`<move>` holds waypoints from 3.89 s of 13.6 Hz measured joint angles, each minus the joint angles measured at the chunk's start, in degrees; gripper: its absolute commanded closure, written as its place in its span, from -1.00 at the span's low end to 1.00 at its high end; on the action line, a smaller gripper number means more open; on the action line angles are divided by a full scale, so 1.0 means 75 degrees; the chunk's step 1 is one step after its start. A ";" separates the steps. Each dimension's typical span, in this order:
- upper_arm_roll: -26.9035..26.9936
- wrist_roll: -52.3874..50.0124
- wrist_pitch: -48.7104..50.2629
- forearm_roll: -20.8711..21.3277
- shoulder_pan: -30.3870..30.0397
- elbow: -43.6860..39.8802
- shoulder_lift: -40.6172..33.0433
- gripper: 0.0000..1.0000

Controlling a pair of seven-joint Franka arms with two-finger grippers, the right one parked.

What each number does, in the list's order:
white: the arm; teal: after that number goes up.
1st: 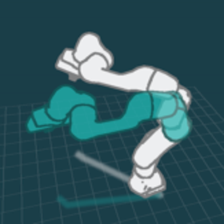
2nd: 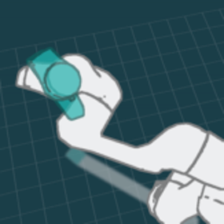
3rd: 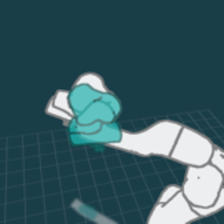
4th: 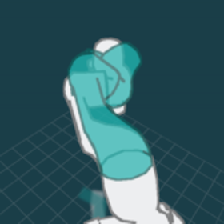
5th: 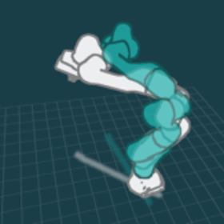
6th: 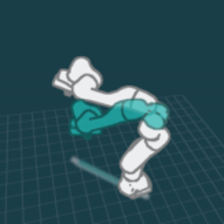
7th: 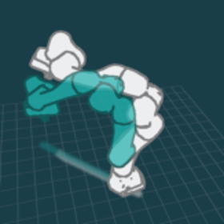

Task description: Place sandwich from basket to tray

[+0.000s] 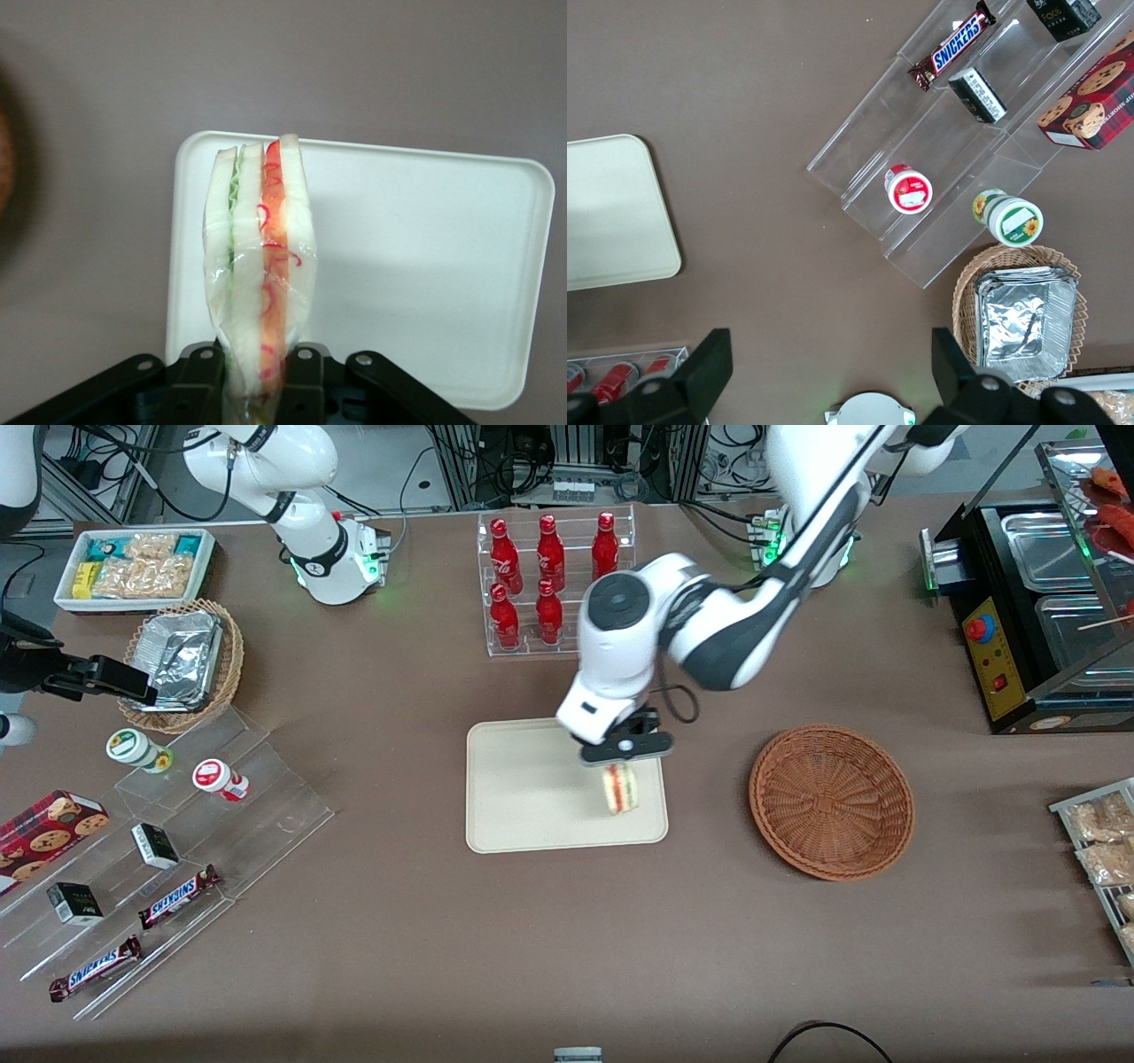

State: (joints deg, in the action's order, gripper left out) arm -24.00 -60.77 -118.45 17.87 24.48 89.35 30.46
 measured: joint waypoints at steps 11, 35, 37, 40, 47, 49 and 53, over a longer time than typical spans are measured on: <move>0.0020 -0.0093 -0.0936 0.1048 0.0897 -0.0860 0.1997 1.00; 0.0128 0.1285 0.2830 -0.0726 -0.1798 -0.1218 -0.1472 -0.98; 0.0146 0.2312 0.3285 -0.0889 -0.2345 -0.1175 -0.1782 -0.98; 0.0775 0.3966 0.3717 -0.1336 -0.2718 -0.1120 -0.2206 -0.98; 0.3063 0.7633 0.4058 -0.2084 -0.2729 -0.0444 -0.3241 -0.98; 0.3349 0.8041 0.4057 -0.2094 -0.2720 -0.0197 -0.3500 -0.98; 0.3605 0.8550 0.4003 -0.2103 -0.2685 0.0380 -0.4099 -0.98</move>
State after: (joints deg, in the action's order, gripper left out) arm 3.04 3.35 -88.43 2.10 4.34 92.20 -0.29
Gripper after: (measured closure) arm 0.004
